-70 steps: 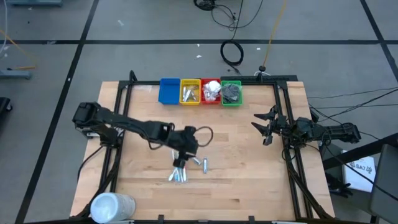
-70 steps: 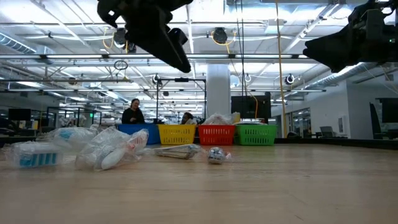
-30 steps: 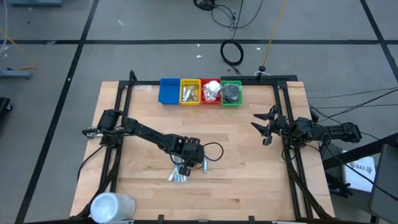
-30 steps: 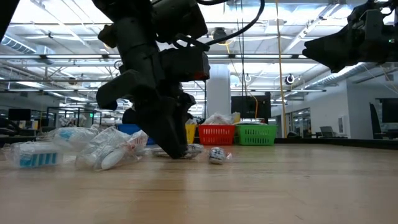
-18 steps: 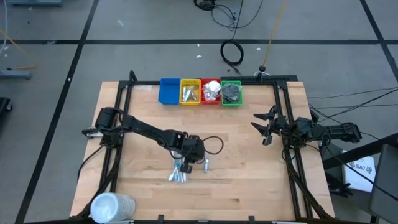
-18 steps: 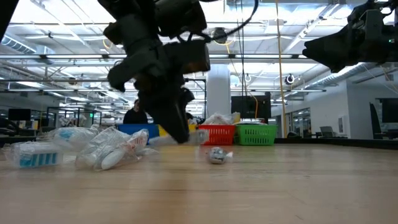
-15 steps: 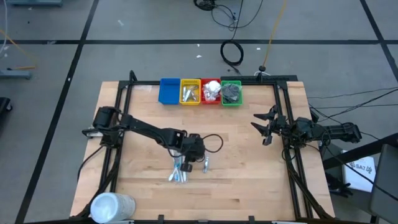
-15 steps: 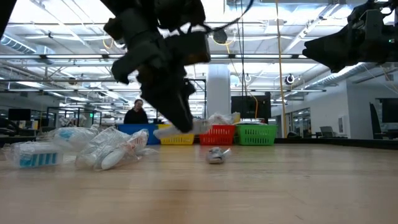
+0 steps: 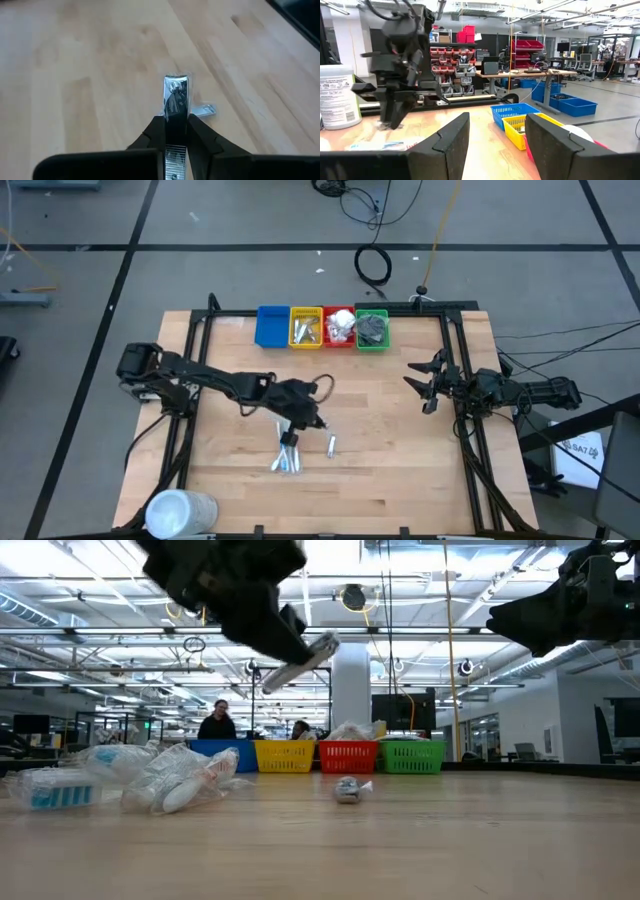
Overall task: Pick & Place Travel size toiletries
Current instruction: Put the nail cutter into the yellow bin
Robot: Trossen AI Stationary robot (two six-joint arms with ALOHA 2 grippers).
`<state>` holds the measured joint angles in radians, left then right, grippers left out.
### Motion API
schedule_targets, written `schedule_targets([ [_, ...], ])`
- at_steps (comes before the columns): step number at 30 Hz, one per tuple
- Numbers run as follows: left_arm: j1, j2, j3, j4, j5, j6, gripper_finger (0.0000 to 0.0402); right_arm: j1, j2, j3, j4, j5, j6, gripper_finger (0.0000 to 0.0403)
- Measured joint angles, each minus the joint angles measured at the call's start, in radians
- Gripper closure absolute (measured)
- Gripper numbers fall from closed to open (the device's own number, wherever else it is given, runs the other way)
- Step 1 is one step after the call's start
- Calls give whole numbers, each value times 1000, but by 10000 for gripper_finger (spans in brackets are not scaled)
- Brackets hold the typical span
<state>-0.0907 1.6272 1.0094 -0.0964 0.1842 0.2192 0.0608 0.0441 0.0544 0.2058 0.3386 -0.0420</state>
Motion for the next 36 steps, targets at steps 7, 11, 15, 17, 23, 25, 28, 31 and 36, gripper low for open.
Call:
schedule_targets([
  [7, 72, -106, -353, 540, -8, -98, 369, 0, 0, 0, 0, 0, 0, 222],
  [11, 106, -112, -491, 885, -75, -128, 369, 0, 0, 0, 2, 0, 0, 222],
  [15, 142, -112, -565, 1046, -173, -165, 366, 0, 0, 0, 0, 0, 0, 222],
  [17, 159, -112, -584, 1064, -233, -179, 363, 0, 0, 0, 1, 0, 0, 222],
  [23, 204, -112, -588, 1100, -352, -199, 366, 0, 0, 0, 0, 0, 0, 222],
  [25, 219, -112, -587, 1101, -421, -220, 366, 0, 0, 0, 0, 0, 0, 222],
  [28, 241, -112, -587, 1094, -563, -270, 362, 0, 0, 0, 0, 0, 0, 222],
  [31, 265, -112, -587, 1089, -695, -332, 361, 0, 0, 0, 0, 0, 0, 222],
  [36, 303, -111, -587, 1089, -791, -448, 363, 0, 0, 0, 0, 0, 0, 222],
])
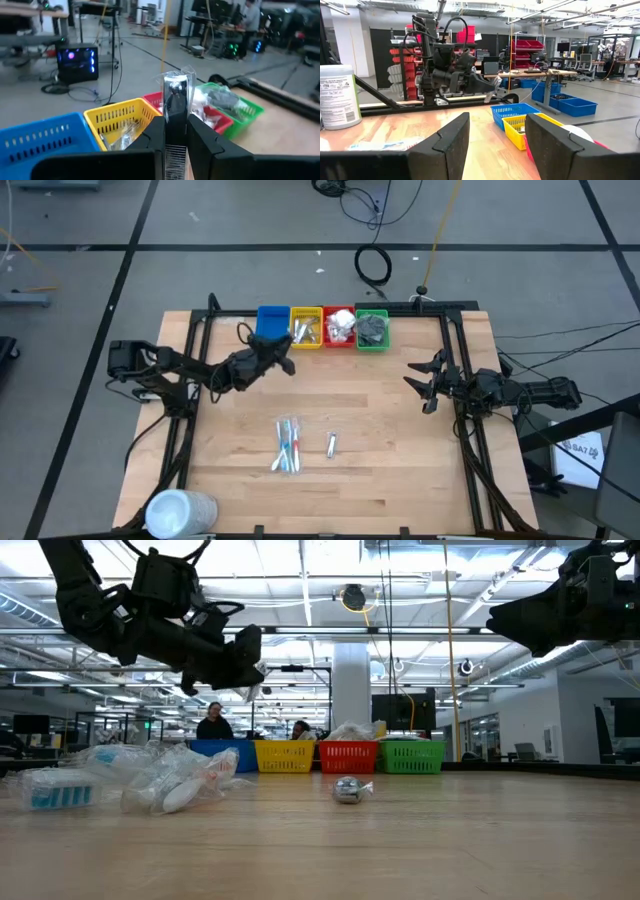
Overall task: Pick & Place Travel size toiletries
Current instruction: Put the nail cutter into the yellow bin
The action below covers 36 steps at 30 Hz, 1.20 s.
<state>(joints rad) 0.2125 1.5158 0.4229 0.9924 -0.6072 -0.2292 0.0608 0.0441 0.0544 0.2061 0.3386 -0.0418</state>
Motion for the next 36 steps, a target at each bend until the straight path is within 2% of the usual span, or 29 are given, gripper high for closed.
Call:
schedule_targets([
  [3, 14, 0, 17, -23, -14, -72, 362, 0, 0, 0, 0, 0, 0, 222],
  [5, 21, 0, 61, -97, -23, -95, 362, 0, 0, 0, 0, 0, 0, 222],
  [7, 30, 1, 139, -247, -14, -94, 365, 0, 0, 0, 0, 0, 0, 222],
  [11, 68, 28, 343, -662, 1, -131, 368, 0, 0, 0, 0, 0, 0, 222],
  [13, 98, 51, 417, -777, 2, -164, 368, 0, 0, 0, 0, 0, 0, 222],
  [19, 194, 144, 514, -812, 87, -202, 352, 0, 0, 0, 0, 0, 0, 222],
  [27, 272, 293, 572, -806, 233, -252, 368, 0, 0, 0, 0, 0, 0, 222],
  [36, 273, 344, 588, -805, 241, -240, 325, 0, 0, 0, 0, 0, 0, 222],
])
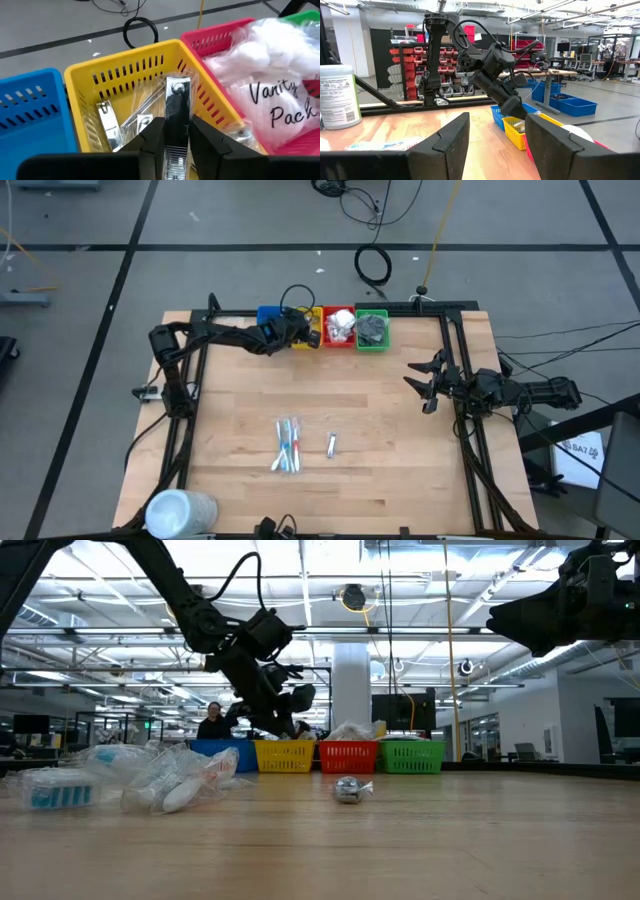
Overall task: Pick & Place Travel size toiletries
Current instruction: Put the nail cutter into the yellow bin
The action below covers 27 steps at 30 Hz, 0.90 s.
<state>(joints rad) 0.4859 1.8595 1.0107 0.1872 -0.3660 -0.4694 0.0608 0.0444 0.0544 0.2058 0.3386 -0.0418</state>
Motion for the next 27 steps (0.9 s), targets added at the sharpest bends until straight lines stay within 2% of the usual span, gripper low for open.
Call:
schedule_targets([
  [10, 5, 0, 0, 8, 0, -8, 317, 0, 0, 0, 0, 0, 0, 222],
  [22, 5, 0, -1, 27, 0, -8, 233, 0, 0, 0, 0, 0, 0, 222],
  [27, 5, -14, -2, 21, 16, 55, 213, 0, 0, 0, 0, 0, 0, 222],
])
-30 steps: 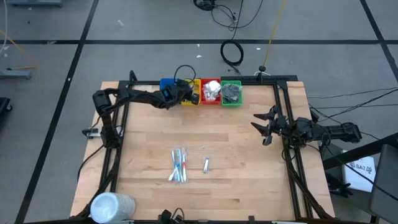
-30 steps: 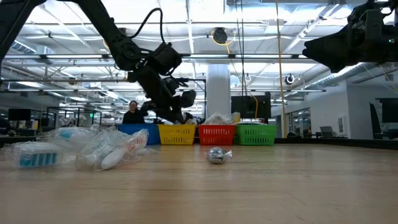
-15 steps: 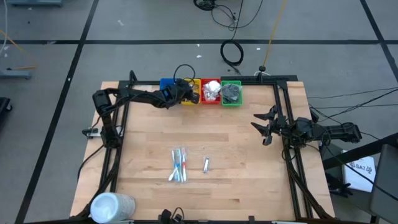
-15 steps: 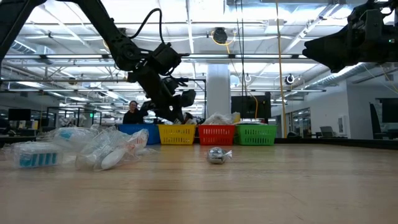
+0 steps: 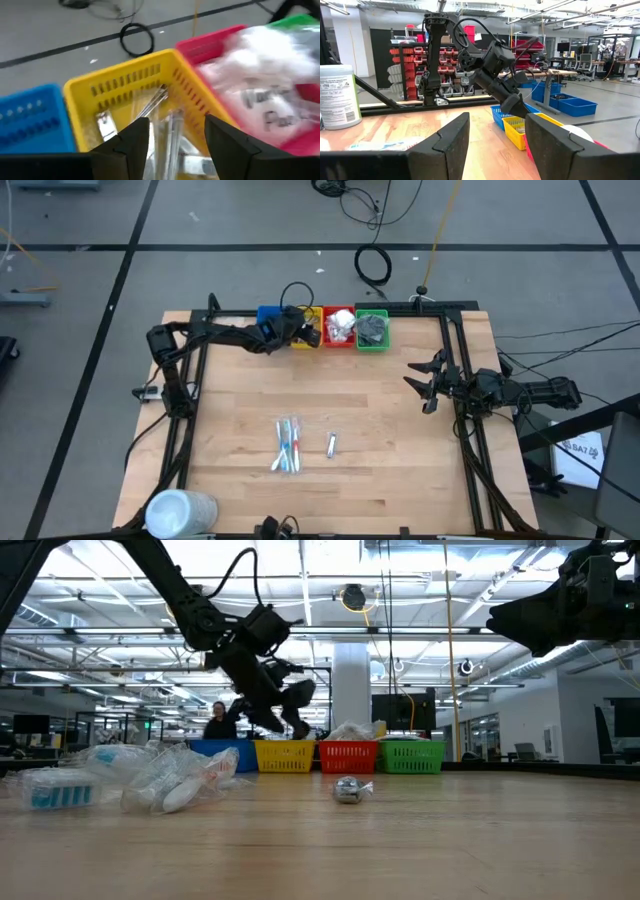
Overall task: Pick & Place Travel size toiletries
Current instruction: Put the nail cutter into the yellow bin
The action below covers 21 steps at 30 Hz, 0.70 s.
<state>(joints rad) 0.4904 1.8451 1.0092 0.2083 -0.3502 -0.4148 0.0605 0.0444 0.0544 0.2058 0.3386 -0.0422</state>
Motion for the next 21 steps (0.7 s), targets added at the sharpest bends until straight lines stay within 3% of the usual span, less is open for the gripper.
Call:
schedule_targets([
  [11, -53, -178, -1, -38, 383, 206, 210, 0, 0, 0, 0, 0, 0, 222],
  [16, -117, -233, -23, -35, 463, 250, 210, 0, 0, 0, 0, 0, 0, 222],
  [21, -215, -259, -113, 97, 528, 276, 210, 0, 0, 0, 1, 0, 10, 222],
])
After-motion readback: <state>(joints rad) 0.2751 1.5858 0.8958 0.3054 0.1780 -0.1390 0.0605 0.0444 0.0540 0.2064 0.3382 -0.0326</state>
